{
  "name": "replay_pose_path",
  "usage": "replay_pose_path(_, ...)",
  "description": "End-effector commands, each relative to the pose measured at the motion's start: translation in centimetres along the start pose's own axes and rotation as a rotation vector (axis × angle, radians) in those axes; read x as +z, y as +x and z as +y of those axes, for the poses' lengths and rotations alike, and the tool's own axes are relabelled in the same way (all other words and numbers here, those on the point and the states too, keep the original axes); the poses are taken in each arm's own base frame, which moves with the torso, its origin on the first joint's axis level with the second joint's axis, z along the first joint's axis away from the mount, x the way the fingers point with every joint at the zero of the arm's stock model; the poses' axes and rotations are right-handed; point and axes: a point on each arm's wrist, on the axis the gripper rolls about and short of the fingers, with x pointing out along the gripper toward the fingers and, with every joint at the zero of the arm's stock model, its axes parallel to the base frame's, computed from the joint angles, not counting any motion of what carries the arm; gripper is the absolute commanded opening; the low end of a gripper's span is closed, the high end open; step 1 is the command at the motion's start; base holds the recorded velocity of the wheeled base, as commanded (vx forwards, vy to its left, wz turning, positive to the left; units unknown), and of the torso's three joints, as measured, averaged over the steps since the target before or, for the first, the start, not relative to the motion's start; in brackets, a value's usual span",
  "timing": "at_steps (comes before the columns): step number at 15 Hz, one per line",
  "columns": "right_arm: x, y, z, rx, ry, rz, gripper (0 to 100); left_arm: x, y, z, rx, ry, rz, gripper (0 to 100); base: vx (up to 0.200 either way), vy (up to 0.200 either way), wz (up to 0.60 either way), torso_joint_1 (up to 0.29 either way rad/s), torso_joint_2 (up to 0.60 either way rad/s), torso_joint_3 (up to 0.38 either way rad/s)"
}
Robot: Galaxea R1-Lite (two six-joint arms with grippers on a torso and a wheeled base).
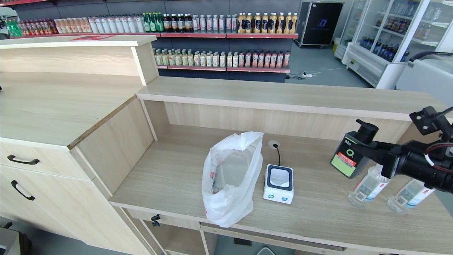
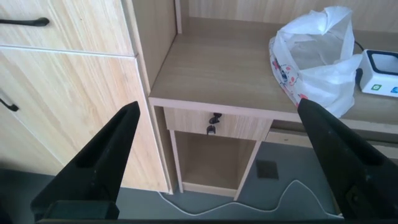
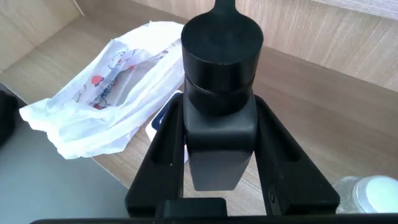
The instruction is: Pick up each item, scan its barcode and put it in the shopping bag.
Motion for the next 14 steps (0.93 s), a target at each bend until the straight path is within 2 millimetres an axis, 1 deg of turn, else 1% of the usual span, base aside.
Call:
replay_pose_path(1,0.4,-0.1,0.3,0.010,0.023,-0.014,0,0.0,0.0,0.0,0.001,0.000,-0.002,100,0.000,0.000,0.60,0.002,0.01,0.007)
replay_pose_path(4,0.1,0.3,0.7,0.033,0.056,0.000,0,0.0,0.0,0.0,0.001,-0.001,0.000,100,0.000,0.000,0.60,0.005,0.00,0.005)
replay_pose_path(6,-0.7,0.4,0.7,0.042,0.092,0.059,0,0.0,0.0,0.0,0.001,0.000,0.000,100,0.000,0.000,0.00,0.000,0.00,0.000)
replay_pose_path(8,-1.7,0.9,0.4,0.042,0.186,0.126,0,0.0,0.0,0.0,0.001,0.000,0.000,100,0.000,0.000,0.00,0.000,0.00,0.000)
replay_pose_path(9,-2.3,1.3,-0.1,0.029,0.251,0.147,0,0.0,0.0,0.0,-0.001,-0.001,0.000,100,0.000,0.000,0.00,0.000,0.00,0.000)
replay_pose_path(11,-3.1,1.7,-1.7,0.077,0.327,0.161,0,0.0,0.0,0.0,0.001,0.000,0.000,100,0.000,0.000,0.00,0.000,0.00,0.000)
replay_pose_path(13,-4.2,2.0,-3.0,0.145,0.372,0.180,0,0.0,0.0,0.0,0.001,0.000,0.000,100,0.000,0.000,0.00,0.000,0.00,0.000)
replay_pose_path(14,-4.8,2.6,-3.4,0.151,0.387,0.195,0,0.0,0.0,0.0,0.001,0.000,-0.002,100,0.000,0.000,0.00,0.000,0.00,0.000)
